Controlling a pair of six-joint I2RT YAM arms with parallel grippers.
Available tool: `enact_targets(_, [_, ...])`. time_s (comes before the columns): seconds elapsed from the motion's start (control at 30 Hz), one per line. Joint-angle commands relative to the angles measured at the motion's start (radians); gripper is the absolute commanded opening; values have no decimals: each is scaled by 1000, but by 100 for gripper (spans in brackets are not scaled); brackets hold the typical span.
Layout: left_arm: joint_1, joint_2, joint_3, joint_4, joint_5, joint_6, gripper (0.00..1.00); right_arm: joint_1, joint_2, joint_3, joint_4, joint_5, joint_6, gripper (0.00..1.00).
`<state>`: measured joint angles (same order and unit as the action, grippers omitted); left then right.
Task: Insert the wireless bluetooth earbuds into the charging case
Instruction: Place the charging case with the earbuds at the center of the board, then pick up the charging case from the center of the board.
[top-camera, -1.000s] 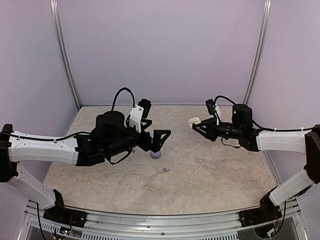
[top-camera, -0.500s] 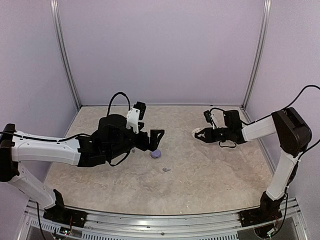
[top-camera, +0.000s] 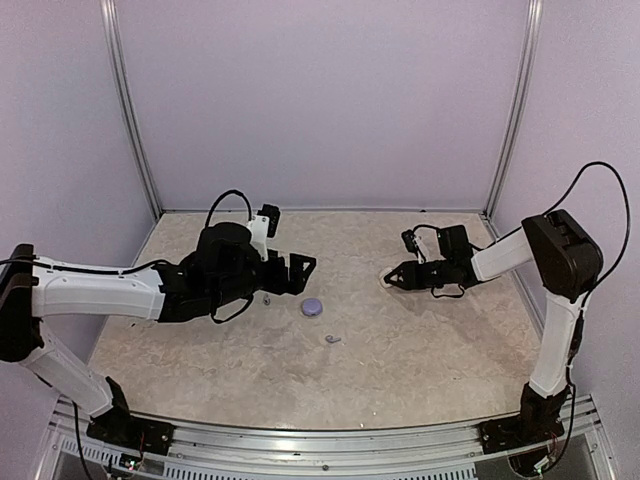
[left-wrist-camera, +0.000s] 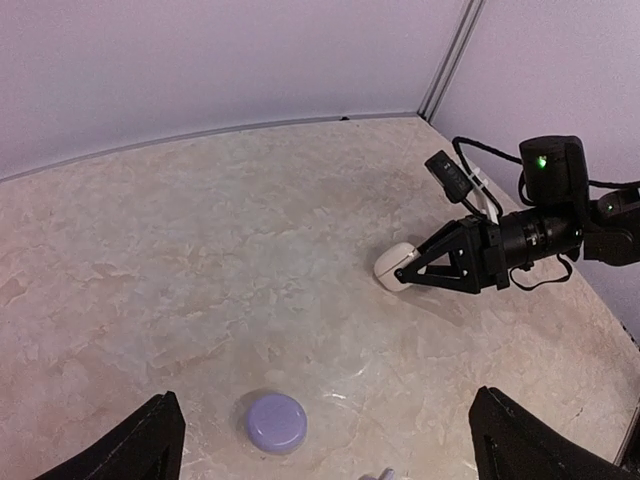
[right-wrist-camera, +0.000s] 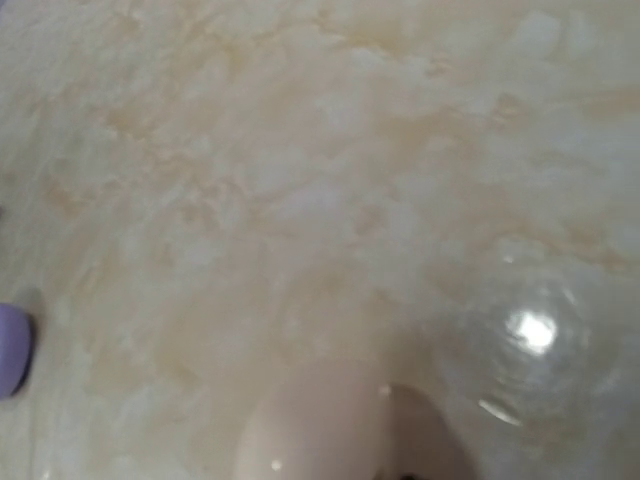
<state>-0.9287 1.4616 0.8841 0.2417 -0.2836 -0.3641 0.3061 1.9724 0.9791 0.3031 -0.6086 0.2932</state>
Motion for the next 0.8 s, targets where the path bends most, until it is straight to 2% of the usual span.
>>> enact_targets(0.0, [24, 45, -5, -66, 117, -15, 99, -18, -4, 3, -11, 43, -10, 41])
enact_targets(0.13, [48, 93, 16, -133, 159, -16, 99, -32, -35, -16, -19, 58, -23, 50])
enact_targets(0.4, [88, 169, 22, -150, 183, -12, 98, -45, -136, -51, -44, 101, -54, 71])
enact_targets(0.5, [105, 216, 58, -183, 261, 58, 98, -45, -175, -69, -48, 90, -61, 74])
enact_targets(0.57, [127, 258, 96, -216, 357, 137, 94, -45, -199, -82, -44, 74, -66, 76])
enact_targets(0.67, [149, 310, 138, -276, 419, 262, 87, -44, -235, -105, -32, 21, -63, 77])
enact_targets(0.77, [180, 327, 130, -264, 488, 354, 86, -44, -267, -130, -14, -31, -55, 78])
